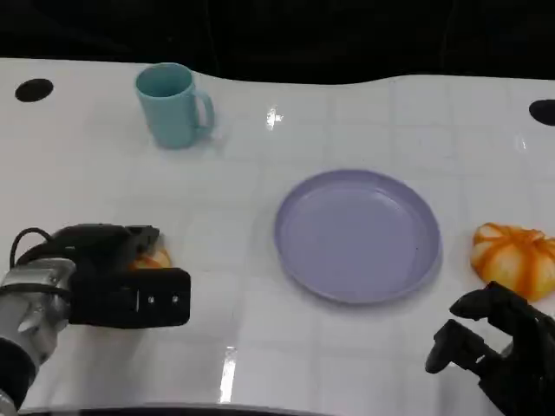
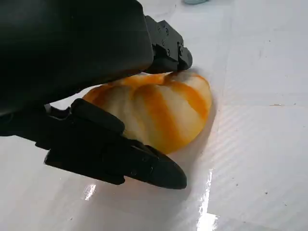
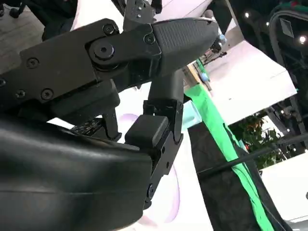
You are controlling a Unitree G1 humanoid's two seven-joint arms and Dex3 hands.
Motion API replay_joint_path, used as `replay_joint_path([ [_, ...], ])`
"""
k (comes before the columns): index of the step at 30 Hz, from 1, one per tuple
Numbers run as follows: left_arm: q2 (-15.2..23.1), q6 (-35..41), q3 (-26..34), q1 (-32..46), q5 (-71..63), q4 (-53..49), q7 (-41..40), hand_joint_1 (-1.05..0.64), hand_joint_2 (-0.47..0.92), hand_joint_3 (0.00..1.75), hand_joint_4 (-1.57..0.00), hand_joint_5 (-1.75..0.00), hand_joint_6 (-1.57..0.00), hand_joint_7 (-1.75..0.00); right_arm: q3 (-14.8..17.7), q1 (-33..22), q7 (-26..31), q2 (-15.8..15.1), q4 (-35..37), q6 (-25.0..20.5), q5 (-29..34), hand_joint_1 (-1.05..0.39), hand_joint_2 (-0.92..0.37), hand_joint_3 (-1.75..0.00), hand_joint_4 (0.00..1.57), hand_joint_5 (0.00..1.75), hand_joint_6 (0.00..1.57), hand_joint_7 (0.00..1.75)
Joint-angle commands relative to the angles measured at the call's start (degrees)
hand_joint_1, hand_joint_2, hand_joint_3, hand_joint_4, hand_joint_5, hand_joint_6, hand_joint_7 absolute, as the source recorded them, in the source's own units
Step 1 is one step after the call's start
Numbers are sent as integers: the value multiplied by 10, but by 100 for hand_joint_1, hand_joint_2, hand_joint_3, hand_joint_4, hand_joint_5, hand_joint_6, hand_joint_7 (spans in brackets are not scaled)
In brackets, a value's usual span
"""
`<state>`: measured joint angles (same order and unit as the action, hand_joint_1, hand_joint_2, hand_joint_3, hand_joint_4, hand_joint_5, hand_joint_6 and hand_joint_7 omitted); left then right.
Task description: Grasp the bread from the table and place it into the plate.
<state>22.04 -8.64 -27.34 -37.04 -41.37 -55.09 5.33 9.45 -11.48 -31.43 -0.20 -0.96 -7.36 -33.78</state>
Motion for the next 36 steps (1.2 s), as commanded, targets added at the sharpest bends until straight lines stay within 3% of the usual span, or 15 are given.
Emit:
replay_joint_path([
  [1, -3, -23, 5, 15, 15, -35, -58, -23, 89, 2, -40, -61, -50, -5, 5, -2, 1, -5, -4, -2, -5, -51, -92, -22, 75, 148, 86, 87],
  [2, -4, -30, 5, 15, 17, -41, -80, -23, 90, 9, -47, -84, -60, -6, 5, -2, 1, -5, -4, -1, -5, -51, -92, -22, 75, 148, 87, 87],
  [3, -5, -38, 6, 15, 19, -48, -98, -24, 91, 16, -54, -122, -76, -9, 5, -2, 1, -4, -4, 0, -5, -51, -92, -22, 75, 148, 87, 87],
  [4, -6, -46, 7, 14, 22, -55, -111, -24, 92, 20, -57, -136, -85, -11, 5, -2, 1, -4, -4, 0, -5, -51, -92, -22, 75, 148, 87, 87],
  [5, -6, -52, 6, 13, 22, -62, -121, -27, 92, 18, -63, -137, -98, -15, 5, -1, 1, -3, -3, -1, -6, -51, -92, -23, 75, 148, 87, 87],
  [6, -5, -61, 3, 12, 19, -68, -137, -28, 92, 18, -67, -143, -104, -28, 6, -1, 0, -2, -3, -1, -8, -51, -92, -22, 76, 148, 87, 87],
  [8, -5, -79, 0, 12, 14, -77, -176, -28, 92, 18, -68, -166, -77, -116, 5, -1, 3, -2, -3, -2, -7, -51, -92, -22, 76, 148, 87, 87],
  [9, -5, -88, 0, 12, 14, -82, -194, -27, 92, 28, -73, -171, -64, -151, 5, -1, 4, -3, -5, -2, -5, -51, -92, -22, 76, 148, 87, 88],
  [11, -5, -99, -1, 13, 13, -85, -218, -27, 92, 39, -76, -174, -55, -168, 4, -2, 6, -4, -7, -5, -5, -52, -92, -22, 77, 148, 87, 88],
  [16, -7, -117, 0, 18, 12, -77, -286, -26, 91, 49, -79, -175, -53, -174, 6, -2, 0, -4, 0, 3, -3, -51, -92, -22, 76, 147, 86, 88],
  [24, -12, -123, 11, 18, 26, -62, -301, -26, 92, 31, -80, -175, -55, -175, 12, -3, 0, -7, 0, -3, -7, -52, -92, -22, 77, 147, 87, 89],
  [31, -20, -157, 23, 5, 32, -62, -325, -21, 92, 29, -81, -175, -58, -175, 14, -8, 6, -12, -1, -7, -3, -53, -92, -22, 77, 147, 88, 90],
  [32, -21, -162, 25, 2, 35, -60, -323, -21, 92, 31, -81, -175, -59, -175, 14, -9, 11, -12, -4, -10, -2, -53, -92, -22, 77, 147, 89, 90],
  [34, -23, -171, 29, -4, 39, -57, -321, -21, 75, 71, -82, -175, -63, -175, 12, -11, 18, -12, -11, -15, 0, -53, -92, -21, 78, 147, 89, 90],
  [36, -27, -183, 31, -13, 41, -56, -327, -21, 66, 90, -82, -175, -63, -175, 11, -12, 21, -13, -14, -18, 0, -53, -92, -21, 77, 148, 89, 90],
])
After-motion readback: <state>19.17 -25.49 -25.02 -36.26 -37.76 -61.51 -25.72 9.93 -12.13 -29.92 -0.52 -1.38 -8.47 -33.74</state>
